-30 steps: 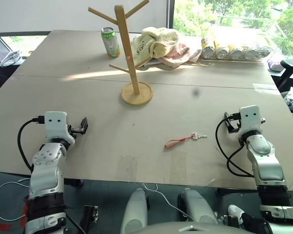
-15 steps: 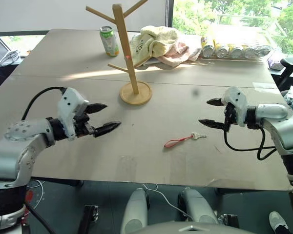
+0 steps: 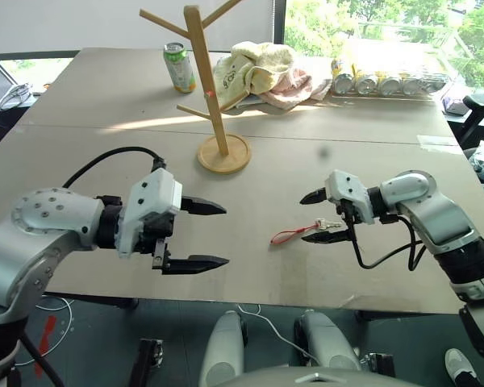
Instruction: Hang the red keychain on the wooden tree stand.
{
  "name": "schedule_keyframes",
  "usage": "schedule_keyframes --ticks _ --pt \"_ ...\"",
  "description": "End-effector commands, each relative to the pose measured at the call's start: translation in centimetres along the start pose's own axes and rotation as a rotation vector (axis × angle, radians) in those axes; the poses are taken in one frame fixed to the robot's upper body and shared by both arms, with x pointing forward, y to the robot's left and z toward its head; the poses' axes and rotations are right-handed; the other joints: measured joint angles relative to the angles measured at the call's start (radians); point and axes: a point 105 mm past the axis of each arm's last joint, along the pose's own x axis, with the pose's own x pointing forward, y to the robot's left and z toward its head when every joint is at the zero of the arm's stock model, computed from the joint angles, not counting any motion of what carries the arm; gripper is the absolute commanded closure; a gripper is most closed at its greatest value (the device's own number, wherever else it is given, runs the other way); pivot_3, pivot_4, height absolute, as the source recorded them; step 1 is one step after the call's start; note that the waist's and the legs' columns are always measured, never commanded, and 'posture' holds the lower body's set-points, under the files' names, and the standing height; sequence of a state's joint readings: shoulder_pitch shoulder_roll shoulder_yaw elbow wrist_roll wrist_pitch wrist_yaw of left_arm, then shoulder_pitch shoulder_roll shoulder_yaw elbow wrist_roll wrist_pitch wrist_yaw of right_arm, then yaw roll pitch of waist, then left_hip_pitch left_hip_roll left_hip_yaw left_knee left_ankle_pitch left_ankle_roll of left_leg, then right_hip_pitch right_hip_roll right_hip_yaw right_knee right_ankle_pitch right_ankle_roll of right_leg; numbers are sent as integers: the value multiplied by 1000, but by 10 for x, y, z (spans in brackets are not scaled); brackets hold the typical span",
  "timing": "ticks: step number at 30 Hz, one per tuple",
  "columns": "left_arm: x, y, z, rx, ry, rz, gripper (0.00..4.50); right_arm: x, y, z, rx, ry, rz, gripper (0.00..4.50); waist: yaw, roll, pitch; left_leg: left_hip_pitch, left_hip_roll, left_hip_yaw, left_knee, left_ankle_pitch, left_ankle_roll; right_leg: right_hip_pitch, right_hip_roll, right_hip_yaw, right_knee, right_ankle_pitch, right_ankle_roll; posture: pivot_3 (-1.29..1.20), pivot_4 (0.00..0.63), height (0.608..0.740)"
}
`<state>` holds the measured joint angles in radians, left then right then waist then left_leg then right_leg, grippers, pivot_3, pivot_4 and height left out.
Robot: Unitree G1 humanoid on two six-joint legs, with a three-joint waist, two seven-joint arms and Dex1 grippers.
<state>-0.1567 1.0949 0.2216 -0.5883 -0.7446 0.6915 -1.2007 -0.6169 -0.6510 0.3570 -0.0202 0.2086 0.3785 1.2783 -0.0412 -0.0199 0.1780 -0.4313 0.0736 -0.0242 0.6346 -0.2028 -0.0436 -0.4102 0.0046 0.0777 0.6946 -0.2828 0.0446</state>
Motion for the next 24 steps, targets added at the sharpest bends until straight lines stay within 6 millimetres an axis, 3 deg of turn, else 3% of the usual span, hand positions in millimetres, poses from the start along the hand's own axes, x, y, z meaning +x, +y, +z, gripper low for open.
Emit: schedule_keyframes --ticks 1,12,15,22,23,24 --pt "0 -6 3 54 17 -15 7 1 2 8 -69 -6 29 0 0 0 0 0 0 0 0 0 0 0 0 0 0 0 0 0 150 732" --pt "2 -13 1 62 15 -13 7 16 2 -1 -124 7 70 0 0 0 0 0 0 0 0 0 0 0 0 0 0 0 0 0 150 732" --pt "2 -13 1 61 12 -12 0 17 0 -5 -131 15 72 790 0 0 0 0 0 0 0 0 0 0 0 0 0 0 -1 0 150 732" --pt "5 -14 1 58 8 -6 0 17 -6 -12 -150 35 75 4168 0 0 0 0 0 0 0 0 0 0 0 0 1 1 -1 0 150 732" --pt "6 -14 1 58 6 -7 0 18 -7 -13 -153 37 75 4474 0 0 0 0 0 0 0 0 0 0 0 0 1 1 -1 0 150 732" --pt "6 -14 2 58 4 -6 0 18 -8 -14 -154 39 72 4474 0 0 0 0 0 0 0 0 0 0 0 0 1 1 -1 0 150 732"
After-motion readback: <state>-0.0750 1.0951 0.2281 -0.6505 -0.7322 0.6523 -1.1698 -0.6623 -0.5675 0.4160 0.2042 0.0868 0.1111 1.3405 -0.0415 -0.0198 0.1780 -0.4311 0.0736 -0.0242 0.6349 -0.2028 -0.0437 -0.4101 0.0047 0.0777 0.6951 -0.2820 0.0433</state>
